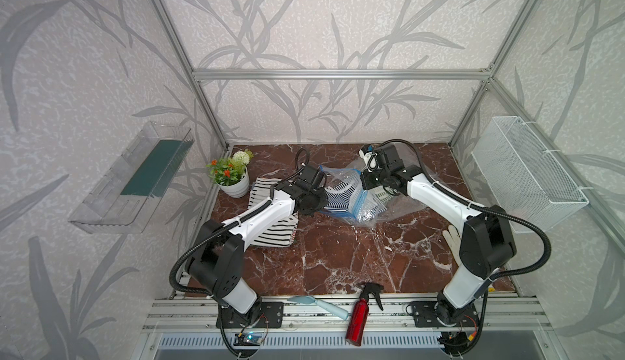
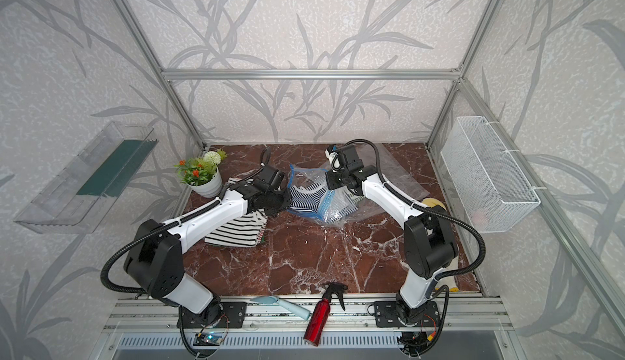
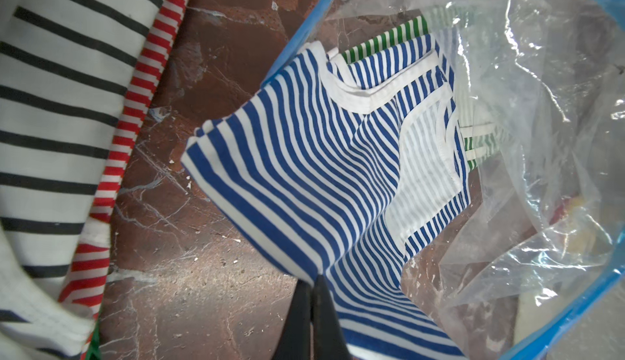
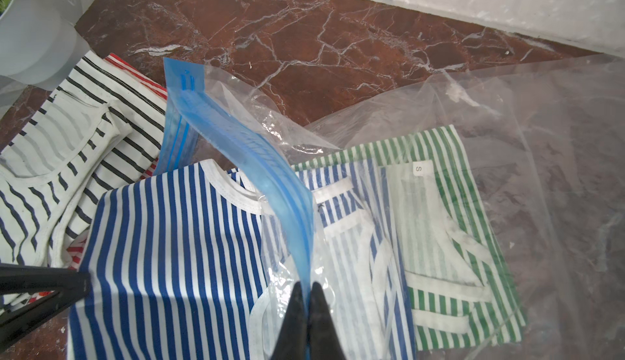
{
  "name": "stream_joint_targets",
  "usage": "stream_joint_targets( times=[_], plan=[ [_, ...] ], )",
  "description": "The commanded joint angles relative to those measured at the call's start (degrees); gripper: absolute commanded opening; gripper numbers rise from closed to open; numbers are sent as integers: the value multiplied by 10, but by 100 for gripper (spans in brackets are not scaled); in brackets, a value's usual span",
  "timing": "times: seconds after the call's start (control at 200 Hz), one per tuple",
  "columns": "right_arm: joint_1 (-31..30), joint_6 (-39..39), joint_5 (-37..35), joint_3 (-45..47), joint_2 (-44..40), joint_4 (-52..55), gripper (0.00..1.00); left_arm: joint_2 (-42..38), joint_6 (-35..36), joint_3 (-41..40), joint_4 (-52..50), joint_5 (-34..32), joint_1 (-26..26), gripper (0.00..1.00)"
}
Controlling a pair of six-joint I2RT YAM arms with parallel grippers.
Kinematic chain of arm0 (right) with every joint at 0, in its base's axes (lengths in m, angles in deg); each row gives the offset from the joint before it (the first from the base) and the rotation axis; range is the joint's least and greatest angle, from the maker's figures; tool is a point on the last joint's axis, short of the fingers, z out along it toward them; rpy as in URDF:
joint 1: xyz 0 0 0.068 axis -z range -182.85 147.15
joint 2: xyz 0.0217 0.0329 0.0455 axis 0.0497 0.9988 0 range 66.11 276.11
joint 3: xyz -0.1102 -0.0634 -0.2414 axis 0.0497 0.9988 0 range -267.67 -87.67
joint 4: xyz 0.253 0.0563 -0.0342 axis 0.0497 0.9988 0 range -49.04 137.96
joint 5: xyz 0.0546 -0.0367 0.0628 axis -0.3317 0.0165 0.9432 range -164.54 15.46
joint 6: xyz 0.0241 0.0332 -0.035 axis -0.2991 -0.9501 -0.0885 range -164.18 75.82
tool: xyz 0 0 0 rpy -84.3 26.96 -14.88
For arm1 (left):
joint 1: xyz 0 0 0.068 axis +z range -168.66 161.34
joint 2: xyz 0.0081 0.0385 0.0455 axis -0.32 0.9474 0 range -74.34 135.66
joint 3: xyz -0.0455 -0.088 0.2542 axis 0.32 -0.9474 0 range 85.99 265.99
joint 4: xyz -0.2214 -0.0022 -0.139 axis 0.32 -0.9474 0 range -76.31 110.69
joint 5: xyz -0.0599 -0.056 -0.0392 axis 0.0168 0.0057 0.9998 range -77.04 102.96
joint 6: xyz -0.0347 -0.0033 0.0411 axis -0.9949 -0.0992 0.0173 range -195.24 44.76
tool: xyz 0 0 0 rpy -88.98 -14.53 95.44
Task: Take the tank top out of the vacuum bag
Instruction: Take out the tank top from the vacuum bag.
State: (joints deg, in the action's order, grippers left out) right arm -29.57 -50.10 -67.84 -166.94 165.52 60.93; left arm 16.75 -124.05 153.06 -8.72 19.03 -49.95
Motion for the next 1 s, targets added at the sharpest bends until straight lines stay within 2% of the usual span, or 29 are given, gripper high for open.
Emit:
stream_joint_targets(
  times=[0.0,0.2,0.445,0.53,0.665,0.765,0.994],
  plan=[
    [4,6,5,-3,10,6,0,-2,-18,-7,13,-4,0,0],
    [4,6,10,-6,16,9,0,-18,-62,-39,32,0,-1,26],
    [4,6,13,-7,17,9,0,-63,-162,-110,117,15,-6,43],
    [4,6,15,-8,18,10,0,-67,-203,-133,157,29,-6,45],
    [4,6,17,-8,18,11,0,-85,-292,-195,286,40,-8,47],
    [4,7,17,-8,17,12,0,-101,-326,-206,299,28,-7,46],
    [4,7,20,-8,19,12,0,-125,-468,-252,330,28,-4,46]
  ],
)
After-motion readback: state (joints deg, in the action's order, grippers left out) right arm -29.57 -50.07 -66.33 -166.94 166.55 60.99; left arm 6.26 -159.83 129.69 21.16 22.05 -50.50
